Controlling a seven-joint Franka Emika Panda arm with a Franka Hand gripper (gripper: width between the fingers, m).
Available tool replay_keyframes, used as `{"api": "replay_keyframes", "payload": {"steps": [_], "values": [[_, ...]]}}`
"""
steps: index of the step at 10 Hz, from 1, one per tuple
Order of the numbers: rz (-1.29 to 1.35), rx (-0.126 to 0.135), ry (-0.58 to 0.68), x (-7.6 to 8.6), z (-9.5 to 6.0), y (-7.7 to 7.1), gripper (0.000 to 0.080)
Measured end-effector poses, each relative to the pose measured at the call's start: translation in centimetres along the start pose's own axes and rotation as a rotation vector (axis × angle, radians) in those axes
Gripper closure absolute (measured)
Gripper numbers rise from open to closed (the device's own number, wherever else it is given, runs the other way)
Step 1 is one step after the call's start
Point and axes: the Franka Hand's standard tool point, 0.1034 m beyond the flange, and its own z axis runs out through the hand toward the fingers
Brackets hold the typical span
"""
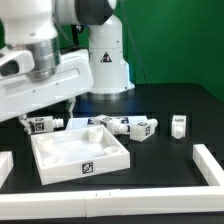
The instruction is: Assemble one leg
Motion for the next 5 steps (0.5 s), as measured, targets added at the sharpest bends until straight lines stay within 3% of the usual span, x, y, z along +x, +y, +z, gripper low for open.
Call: {"api": "replay_keyframes", "payload": {"steps": [3,5], "values": [[0.000,0.002,-0.002,-0.1,0.1,-0.1,0.0150],[-0.006,-0.017,0.006,0.0,0.5,1.0,0.0150]]}}
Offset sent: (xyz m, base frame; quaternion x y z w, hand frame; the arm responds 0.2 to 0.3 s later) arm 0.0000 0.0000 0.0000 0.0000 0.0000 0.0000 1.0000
